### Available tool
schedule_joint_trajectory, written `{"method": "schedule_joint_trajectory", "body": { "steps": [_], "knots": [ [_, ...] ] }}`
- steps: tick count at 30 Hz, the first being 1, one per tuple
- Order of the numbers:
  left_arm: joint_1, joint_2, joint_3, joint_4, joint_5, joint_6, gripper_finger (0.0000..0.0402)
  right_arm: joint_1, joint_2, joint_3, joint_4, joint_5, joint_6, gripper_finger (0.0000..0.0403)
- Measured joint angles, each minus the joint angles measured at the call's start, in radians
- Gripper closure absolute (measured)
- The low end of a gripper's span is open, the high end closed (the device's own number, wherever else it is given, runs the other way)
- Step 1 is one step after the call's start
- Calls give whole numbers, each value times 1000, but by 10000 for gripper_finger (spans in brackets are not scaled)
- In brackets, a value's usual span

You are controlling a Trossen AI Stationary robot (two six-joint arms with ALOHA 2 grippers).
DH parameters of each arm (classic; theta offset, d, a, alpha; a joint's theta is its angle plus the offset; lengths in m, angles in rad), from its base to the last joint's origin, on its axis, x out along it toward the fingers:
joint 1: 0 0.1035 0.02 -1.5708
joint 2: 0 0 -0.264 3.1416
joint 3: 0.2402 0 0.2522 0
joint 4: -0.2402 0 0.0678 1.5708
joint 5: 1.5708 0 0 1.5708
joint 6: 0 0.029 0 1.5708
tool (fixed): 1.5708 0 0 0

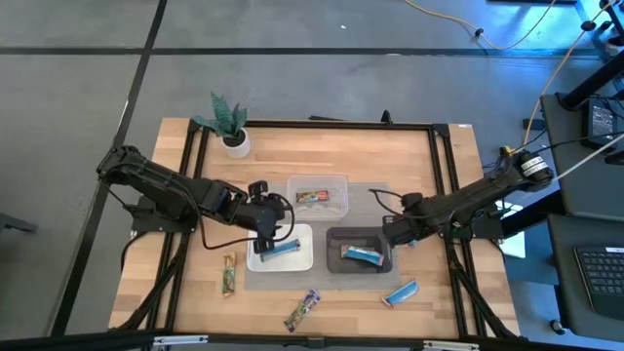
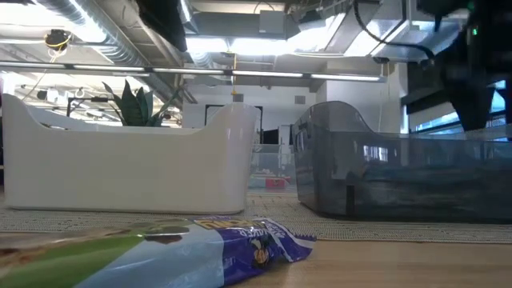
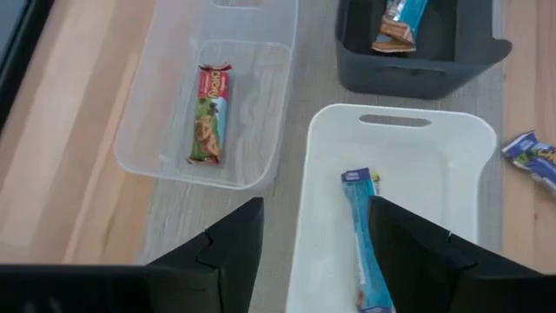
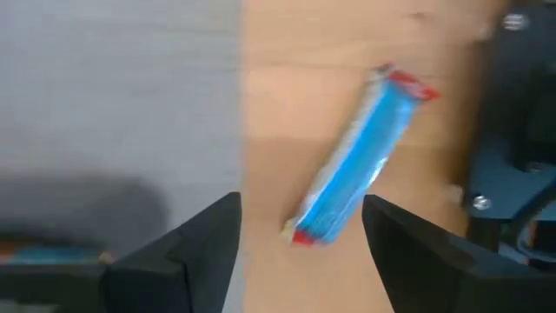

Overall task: Pick and place Granola Bars by type
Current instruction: Put the top red granola bar into the transparent bin

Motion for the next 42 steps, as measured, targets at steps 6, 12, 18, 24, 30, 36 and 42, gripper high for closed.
{"method": "schedule_joint_trajectory", "body": {
  "steps": [6, 12, 18, 24, 30, 36, 42],
  "knots": [
    [37, 0, 0, -1, 19, 56, 207, 0, -1, -133, 32, -3, 186, 160],
    [75, 0, 0, -2, 45, 92, 204, 0, 0, -234, 203, -7, 245, 160],
    [106, 0, 0, -2, 45, 138, 207, 0, -5, -283, 288, -14, 287, 159],
    [133, 0, 0, -2, 45, 139, 204, 2, -2, -271, 277, -18, 248, 159],
    [153, 0, 0, -2, 45, 139, 207, 3, 2, -204, 134, 19, 242, 159],
    [157, 0, 0, -2, 45, 139, 205, 3, 2, -205, 104, 10, 335, 159],
    [157, 0, 0, -2, 45, 139, 205, 3, 1, -250, 115, -3, 416, 159]
  ]
}}
